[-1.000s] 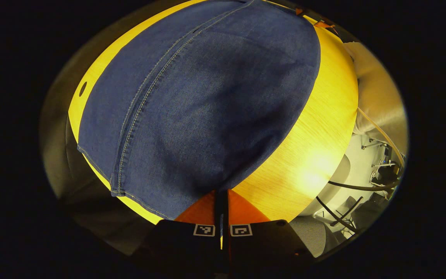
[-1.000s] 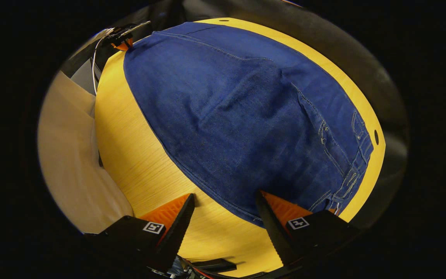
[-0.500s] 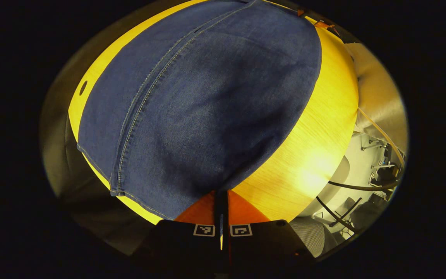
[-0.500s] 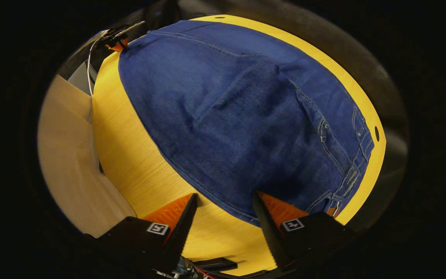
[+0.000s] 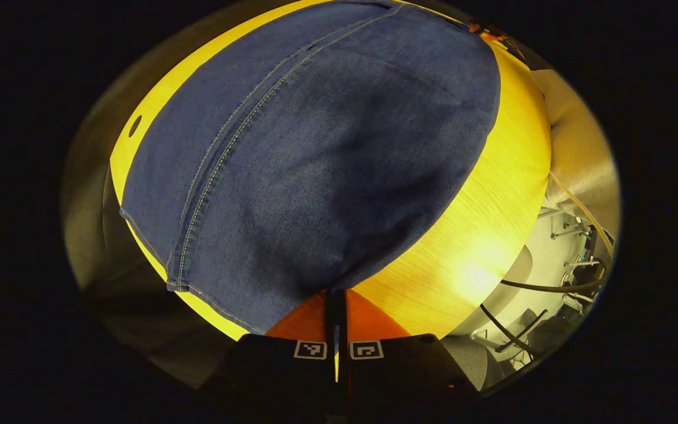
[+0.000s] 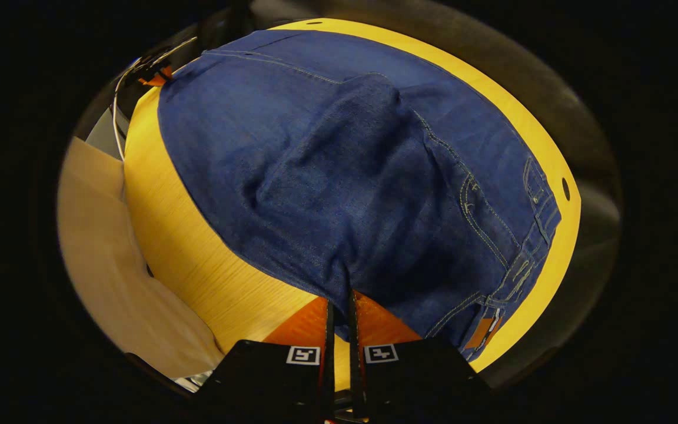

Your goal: Grasp the waist and the cuffs of the jeans and fold them to make the two legs overlap; first hold the waist and fold one-third of the jeans toward the cuffs, then hold the cuffs and fold the remaining one-third in the same direction to finish folding.

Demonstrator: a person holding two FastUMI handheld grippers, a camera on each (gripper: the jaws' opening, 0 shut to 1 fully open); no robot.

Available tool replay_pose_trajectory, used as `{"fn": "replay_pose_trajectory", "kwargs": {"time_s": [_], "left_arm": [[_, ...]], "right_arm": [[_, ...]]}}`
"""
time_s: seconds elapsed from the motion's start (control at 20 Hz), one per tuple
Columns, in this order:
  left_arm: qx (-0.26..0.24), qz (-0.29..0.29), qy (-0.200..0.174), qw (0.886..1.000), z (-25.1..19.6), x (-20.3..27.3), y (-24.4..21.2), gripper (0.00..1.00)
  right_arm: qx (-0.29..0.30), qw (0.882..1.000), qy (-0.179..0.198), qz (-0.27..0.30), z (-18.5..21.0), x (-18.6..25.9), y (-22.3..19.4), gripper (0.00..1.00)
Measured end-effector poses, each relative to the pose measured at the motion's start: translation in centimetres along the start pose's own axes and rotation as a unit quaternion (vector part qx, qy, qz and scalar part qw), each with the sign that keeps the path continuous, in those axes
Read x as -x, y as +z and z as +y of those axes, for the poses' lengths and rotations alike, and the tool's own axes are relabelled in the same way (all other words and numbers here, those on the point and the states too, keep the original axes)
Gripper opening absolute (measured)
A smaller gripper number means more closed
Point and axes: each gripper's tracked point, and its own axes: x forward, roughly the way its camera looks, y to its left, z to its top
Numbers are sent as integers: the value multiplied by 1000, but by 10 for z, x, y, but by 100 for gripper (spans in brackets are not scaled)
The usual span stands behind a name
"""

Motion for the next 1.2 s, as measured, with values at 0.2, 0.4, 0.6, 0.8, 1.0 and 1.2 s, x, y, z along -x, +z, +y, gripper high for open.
{"fn": "replay_pose_trajectory", "kwargs": {"time_s": [0.2, 0.4, 0.6, 0.8, 1.0, 1.2], "left_arm": [[12, -5, 14, 1000, 0, -1, 0, 0], [33, -33, 58, 997, -1, 0, 2, 1], [67, -69, 140, 985, 3, 0, 0, 0], [227, -127, 191, 947, 19, 28, 14, 0], [316, -171, 248, 900, 50, 77, 38, 0], [330, -196, 315, 868, 82, 120, 70, 0]], "right_arm": [[-27, 999, -7, -25, -1, 4, 3, 3], [-70, 994, -39, -70, -6, 3, 0, 3], [-122, 988, -64, -74, -4, 6, -1, 0], [-206, 966, -99, -120, -14, 31, 16, 3], [-295, 920, -140, -218, -57, 95, 67, 2], [-301, 898, -169, -272, -98, 136, 130, 2]]}}
